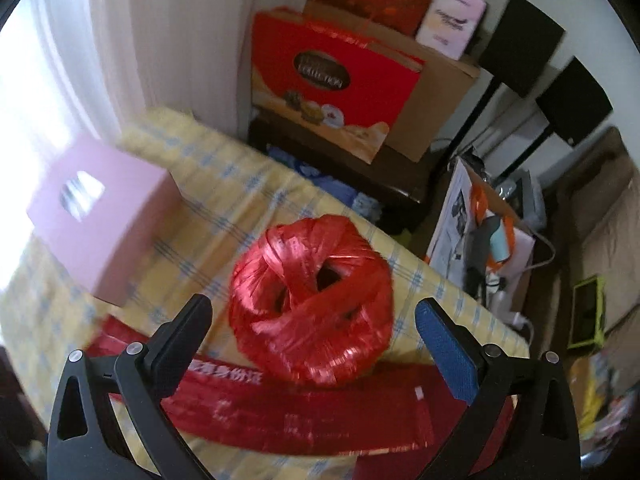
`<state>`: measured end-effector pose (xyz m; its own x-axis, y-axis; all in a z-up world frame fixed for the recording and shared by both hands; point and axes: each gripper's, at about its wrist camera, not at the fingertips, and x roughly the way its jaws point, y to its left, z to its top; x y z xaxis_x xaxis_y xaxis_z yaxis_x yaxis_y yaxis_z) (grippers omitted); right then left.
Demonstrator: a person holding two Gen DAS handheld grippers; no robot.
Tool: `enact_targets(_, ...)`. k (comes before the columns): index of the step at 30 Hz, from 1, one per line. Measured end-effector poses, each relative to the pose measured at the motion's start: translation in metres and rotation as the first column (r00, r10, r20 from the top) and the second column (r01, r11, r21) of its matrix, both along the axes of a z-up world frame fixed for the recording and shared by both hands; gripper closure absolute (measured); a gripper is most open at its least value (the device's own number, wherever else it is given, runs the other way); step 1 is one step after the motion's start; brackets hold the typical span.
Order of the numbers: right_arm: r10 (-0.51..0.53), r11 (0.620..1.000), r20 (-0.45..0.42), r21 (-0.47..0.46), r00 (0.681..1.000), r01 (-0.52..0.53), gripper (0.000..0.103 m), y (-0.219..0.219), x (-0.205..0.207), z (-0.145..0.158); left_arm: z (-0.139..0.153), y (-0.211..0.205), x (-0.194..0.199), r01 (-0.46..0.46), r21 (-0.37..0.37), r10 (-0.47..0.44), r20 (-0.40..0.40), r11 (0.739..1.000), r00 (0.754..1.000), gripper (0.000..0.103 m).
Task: Organize objects
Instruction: 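Grasp the red raffia ball with the right tool while the left tool holds the dark red bag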
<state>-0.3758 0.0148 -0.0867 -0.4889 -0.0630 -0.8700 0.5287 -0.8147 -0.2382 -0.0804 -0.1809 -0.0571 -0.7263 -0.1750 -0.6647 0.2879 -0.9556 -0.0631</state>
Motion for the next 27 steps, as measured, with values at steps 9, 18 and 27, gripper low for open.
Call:
enact_targets(9,-0.075,0.997,0.103,-0.022,0.992,0.078,0.001,0.007,-0.020,-0.043,-0.008,-0.005,-0.004,-0.003,0.017,0.003,0.014,1.000,1.000,0.014)
enact_targets(18,-0.144,0.974,0.178,-0.151,0.973,0.171,0.006,0.023,-0.024,-0.043,-0.008,-0.002,-0.005,0.002,0.015,-0.002,0.016,1.000,1.000,0.014)
enact_targets(27,-0.083,0.972,0.078,-0.214,0.993,0.098,0.007,0.021,0.011,0.009,0.003,0.011,0.001,0.015,0.008,-0.015,-0.006,1.000,1.000,0.014)
